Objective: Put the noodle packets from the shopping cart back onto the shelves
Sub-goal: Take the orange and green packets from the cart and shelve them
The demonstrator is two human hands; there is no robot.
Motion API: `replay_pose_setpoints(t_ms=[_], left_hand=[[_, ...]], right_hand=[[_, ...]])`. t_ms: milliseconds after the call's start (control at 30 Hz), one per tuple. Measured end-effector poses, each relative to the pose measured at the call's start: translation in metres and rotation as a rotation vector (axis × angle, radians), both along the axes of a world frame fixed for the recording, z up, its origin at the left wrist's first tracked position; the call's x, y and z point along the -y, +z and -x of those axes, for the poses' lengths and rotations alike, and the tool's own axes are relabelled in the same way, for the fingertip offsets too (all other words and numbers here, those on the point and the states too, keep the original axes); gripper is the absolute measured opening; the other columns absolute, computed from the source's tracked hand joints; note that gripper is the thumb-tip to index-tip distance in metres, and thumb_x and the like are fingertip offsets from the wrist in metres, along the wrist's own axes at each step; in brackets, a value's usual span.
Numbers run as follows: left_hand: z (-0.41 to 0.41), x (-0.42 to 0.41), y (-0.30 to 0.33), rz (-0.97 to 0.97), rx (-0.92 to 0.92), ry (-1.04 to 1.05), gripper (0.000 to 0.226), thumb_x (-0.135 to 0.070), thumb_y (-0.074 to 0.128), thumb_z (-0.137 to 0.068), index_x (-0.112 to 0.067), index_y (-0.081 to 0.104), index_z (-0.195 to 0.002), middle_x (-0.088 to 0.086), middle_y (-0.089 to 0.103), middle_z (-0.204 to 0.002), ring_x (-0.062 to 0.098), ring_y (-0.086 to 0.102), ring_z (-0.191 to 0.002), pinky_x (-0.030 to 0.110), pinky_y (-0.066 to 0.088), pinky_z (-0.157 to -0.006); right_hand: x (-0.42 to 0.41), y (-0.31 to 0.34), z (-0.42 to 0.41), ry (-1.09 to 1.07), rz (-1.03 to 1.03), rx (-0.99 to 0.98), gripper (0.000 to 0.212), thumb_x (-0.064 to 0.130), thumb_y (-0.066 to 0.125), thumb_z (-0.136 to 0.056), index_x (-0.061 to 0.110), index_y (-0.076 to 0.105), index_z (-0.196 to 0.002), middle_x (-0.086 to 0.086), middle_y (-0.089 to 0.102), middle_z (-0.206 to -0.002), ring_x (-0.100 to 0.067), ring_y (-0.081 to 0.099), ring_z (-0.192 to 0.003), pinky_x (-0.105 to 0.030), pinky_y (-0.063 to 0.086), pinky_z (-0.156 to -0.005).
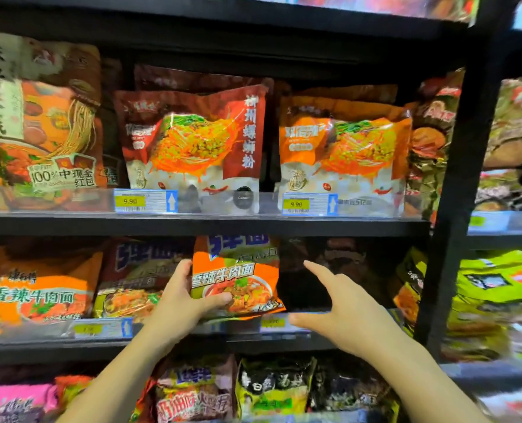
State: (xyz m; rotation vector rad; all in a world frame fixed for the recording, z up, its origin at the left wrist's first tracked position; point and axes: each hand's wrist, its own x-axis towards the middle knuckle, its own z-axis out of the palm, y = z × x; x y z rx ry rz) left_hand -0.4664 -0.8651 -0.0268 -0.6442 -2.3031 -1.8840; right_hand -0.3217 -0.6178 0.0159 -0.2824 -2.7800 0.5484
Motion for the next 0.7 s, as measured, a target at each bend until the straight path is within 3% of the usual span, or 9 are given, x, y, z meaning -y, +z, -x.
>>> replay_pose_setpoints(t_ms=[133,233,300,367,433,567,700], left_hand=[[0.016,-0.020,0.004,0.115,0.066,0.133,0.067,-0.040,0.097,-0.057,-0.015,0.053,-0.101,0.005,0.073,-0.095,0.019,0.073,-0.090,0.036,0.058,-0.076],[0.041,-0.025,-0.004,0.276,0.099,0.190,0.067,-0.055,0.095,-0.058,-0.009,0.064,-0.096,0.007,0.075,-0.088,0.017,0.074,-0.084,0.042,0.060,-0.075],[0.045,-0.030,-0.001,0.323,0.124,0.205,0.051,-0.042,0.094,-0.065,-0.002,0.067,-0.079,0.000,0.073,-0.067,0.010,0.070,-0.063,0.033,0.061,-0.069],[0.042,-0.036,0.005,0.400,0.147,0.277,0.031,-0.017,0.086,-0.077,-0.004,0.061,-0.062,-0.003,0.059,-0.054,0.011,0.054,-0.051,0.025,0.047,-0.053],[0.040,-0.043,0.009,0.495,0.169,0.385,0.027,-0.010,0.074,-0.085,-0.007,0.057,-0.063,0.006,0.060,-0.066,0.017,0.055,-0.059,0.027,0.041,-0.052],[0.037,-0.053,0.012,0.753,0.136,0.459,0.013,-0.013,0.060,-0.089,-0.001,0.064,-0.086,0.013,0.064,-0.091,0.030,0.066,-0.091,0.029,0.047,-0.068],[0.029,-0.056,0.017,0.995,0.011,0.485,0.018,-0.021,0.062,-0.089,-0.005,0.067,-0.095,0.012,0.067,-0.097,0.030,0.067,-0.097,0.029,0.048,-0.072]], right_hand=[[-0.021,0.001,0.009,0.043,-0.025,0.001,0.101,0.076,0.068,-0.076,0.059,0.005,-0.153,0.011,0.046,-0.139,-0.016,0.050,-0.126,-0.037,0.055,-0.091],[-0.035,0.001,0.016,0.072,-0.025,0.007,0.101,0.078,0.067,-0.075,0.059,0.005,-0.153,0.013,0.043,-0.147,-0.016,0.049,-0.131,-0.038,0.055,-0.093],[-0.044,0.001,0.020,0.085,-0.022,0.019,0.101,0.079,0.066,-0.075,0.058,0.007,-0.153,0.014,0.041,-0.149,-0.015,0.049,-0.130,-0.038,0.055,-0.093],[-0.052,0.000,0.025,0.090,-0.029,0.028,0.101,0.079,0.065,-0.075,0.055,0.008,-0.154,0.014,0.040,-0.149,-0.015,0.048,-0.130,-0.039,0.054,-0.095],[-0.056,-0.002,0.031,0.091,-0.041,0.033,0.101,0.079,0.065,-0.075,0.053,0.010,-0.155,0.013,0.040,-0.149,-0.015,0.046,-0.133,-0.038,0.053,-0.097],[-0.061,-0.006,0.040,0.101,-0.037,0.046,0.101,0.080,0.065,-0.073,0.050,0.013,-0.154,0.012,0.041,-0.150,-0.015,0.045,-0.135,-0.038,0.053,-0.097],[-0.067,-0.009,0.044,0.086,-0.051,0.069,0.102,0.082,0.064,-0.072,0.048,0.015,-0.154,0.011,0.041,-0.149,-0.015,0.046,-0.133,-0.038,0.054,-0.096]])
